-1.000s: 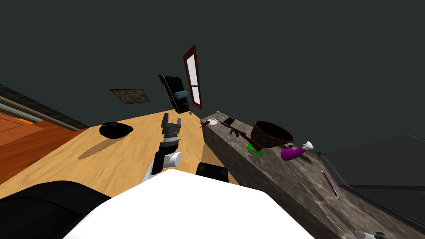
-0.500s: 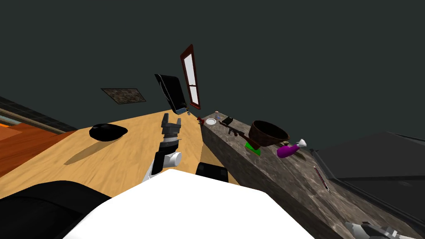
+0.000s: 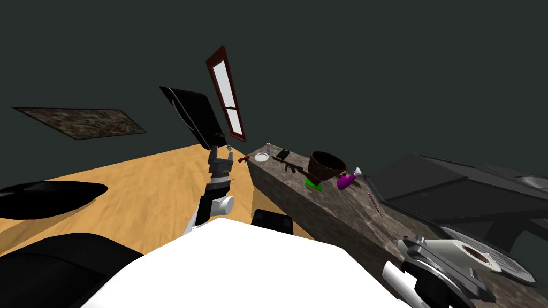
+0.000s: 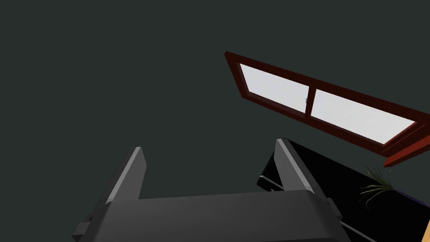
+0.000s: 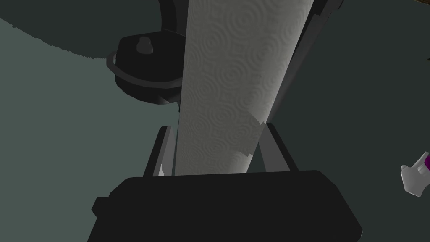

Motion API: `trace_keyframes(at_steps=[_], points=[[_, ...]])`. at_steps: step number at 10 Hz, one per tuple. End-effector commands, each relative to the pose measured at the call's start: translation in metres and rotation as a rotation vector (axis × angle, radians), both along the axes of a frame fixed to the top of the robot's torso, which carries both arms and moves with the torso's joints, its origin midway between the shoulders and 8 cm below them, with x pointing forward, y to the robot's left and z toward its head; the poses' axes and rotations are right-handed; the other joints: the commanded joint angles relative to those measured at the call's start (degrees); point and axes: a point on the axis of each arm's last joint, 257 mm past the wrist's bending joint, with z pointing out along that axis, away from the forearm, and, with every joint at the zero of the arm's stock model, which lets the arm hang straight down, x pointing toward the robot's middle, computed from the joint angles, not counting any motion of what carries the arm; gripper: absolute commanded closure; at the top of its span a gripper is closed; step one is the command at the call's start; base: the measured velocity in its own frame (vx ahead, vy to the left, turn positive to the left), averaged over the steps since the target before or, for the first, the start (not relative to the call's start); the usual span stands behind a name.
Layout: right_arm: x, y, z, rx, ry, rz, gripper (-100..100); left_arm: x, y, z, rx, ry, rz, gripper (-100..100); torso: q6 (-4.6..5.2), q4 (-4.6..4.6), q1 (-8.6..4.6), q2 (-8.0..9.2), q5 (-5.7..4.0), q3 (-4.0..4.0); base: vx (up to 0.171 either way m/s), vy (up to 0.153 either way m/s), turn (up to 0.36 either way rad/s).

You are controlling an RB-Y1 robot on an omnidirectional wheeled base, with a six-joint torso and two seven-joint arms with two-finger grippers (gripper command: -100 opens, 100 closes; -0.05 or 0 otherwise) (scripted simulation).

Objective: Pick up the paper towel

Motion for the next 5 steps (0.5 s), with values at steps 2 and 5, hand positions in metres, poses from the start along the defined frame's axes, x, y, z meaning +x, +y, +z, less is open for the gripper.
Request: trace_keyframes(at_steps=[2,5], points=[[0.050,0.027,-0.014,0.019,0.014,0.090,100,0.000,0.000,0.000,0.000,0.000,0.000,0,-0.05,-0.06,-0.23,-0.04,-0.26,-0.05,0.027,-0.015,-0.376],[0.126,0.069,-0.014,0.027,-0.005,0.215,100,0.000,0.000,0.000,0.000,0.000,0.000,0,0.05,-0.21,-0.46,-0.02,-0.61,-0.11,0.030,-0.017,-0.407]])
